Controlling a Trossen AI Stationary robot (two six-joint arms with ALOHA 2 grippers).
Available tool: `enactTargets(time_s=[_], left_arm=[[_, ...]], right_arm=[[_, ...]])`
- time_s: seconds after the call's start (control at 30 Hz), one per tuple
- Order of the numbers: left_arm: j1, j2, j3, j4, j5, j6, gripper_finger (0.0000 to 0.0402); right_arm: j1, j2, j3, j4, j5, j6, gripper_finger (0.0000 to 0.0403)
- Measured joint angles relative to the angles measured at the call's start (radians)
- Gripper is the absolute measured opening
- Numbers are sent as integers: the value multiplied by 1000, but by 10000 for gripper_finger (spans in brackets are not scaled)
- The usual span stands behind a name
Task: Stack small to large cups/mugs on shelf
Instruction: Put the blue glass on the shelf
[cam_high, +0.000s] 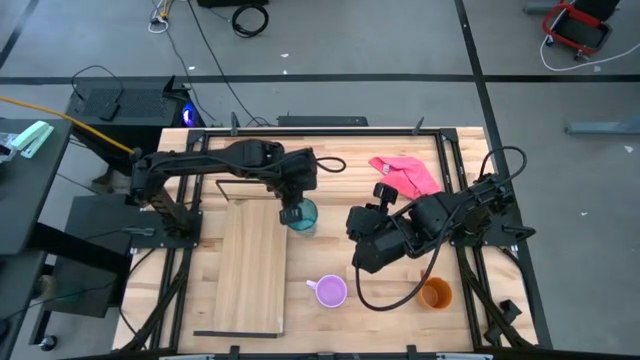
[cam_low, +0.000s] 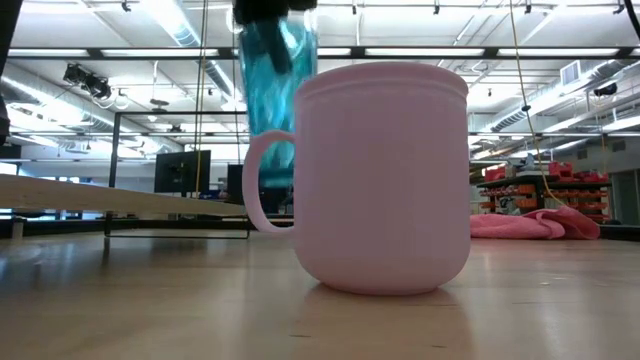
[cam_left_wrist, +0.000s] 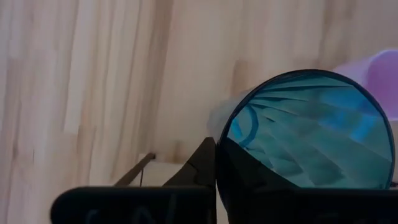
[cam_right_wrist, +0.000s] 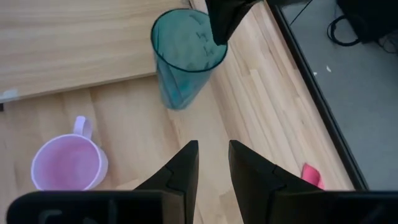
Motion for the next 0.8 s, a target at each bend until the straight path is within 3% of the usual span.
enactTargets(time_s=[0.3, 0.5, 0.8], left_arm=[[-60, 0, 192, -230, -7, -81, 12], [-84, -1, 254, -413, -80, -156, 12], [-63, -24, 251, -401, -90, -158, 12]], right_arm=[[6, -26, -71, 2, 0, 36, 96], [13, -173, -318, -2, 1, 228, 96], [90, -404, -681, 120, 0, 471, 96]])
